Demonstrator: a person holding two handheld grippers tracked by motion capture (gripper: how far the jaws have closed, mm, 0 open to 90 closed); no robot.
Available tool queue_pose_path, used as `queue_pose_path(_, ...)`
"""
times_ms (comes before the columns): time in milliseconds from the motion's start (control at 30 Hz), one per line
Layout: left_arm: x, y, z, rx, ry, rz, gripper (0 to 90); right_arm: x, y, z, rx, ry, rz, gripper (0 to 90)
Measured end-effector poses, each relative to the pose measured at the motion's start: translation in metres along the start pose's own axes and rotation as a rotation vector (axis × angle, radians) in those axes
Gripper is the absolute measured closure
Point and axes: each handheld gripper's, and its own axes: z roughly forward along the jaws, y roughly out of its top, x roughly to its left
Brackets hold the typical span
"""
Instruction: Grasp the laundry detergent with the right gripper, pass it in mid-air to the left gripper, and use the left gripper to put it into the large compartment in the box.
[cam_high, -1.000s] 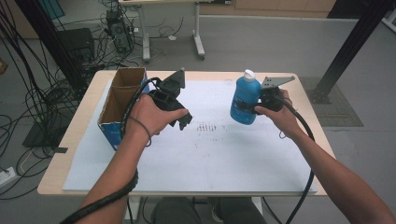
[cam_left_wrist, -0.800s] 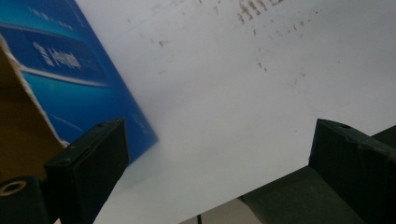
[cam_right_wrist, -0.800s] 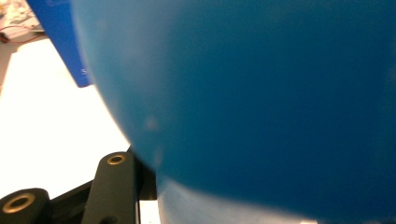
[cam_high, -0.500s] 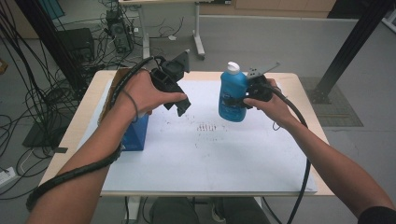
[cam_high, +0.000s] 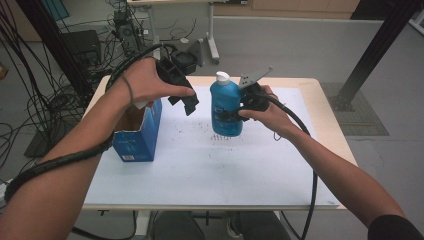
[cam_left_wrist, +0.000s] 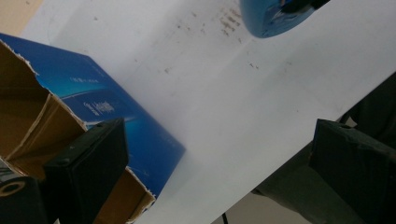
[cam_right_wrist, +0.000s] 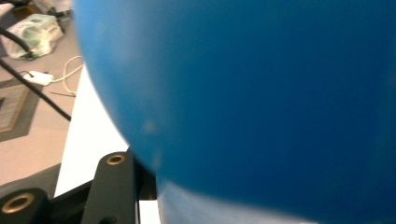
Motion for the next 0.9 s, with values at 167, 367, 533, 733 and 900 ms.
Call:
queue_pose_path(167, 0.005, 0.002, -0.009, 0.005, -0.006, 0.064, 5.2, 0.008, 0.009, 0.012, 0.002, 0.038, -0.030, 45.0)
queue_pose_path(367, 0.005, 0.004, -0.019, 0.003, -0.014, 0.158, 5.4, 0.016, 0.017, 0.023, -0.006, 0.093, -0.066, 45.0)
queue_pose_path(533, 0.001, 0.005, -0.031, 0.000, -0.016, 0.227, 5.4, 0.023, 0.021, 0.034, -0.010, 0.142, -0.100, 45.0)
queue_pose_path(733, -0.007, 0.007, -0.037, 0.007, -0.040, 0.284, 5.5, 0.032, 0.024, 0.041, -0.007, 0.183, -0.126, 45.0)
queue_pose_path(900, -0.014, 0.010, -0.038, 0.023, -0.057, 0.328, 5.5, 0.042, 0.028, 0.047, -0.018, 0.224, -0.168, 44.9)
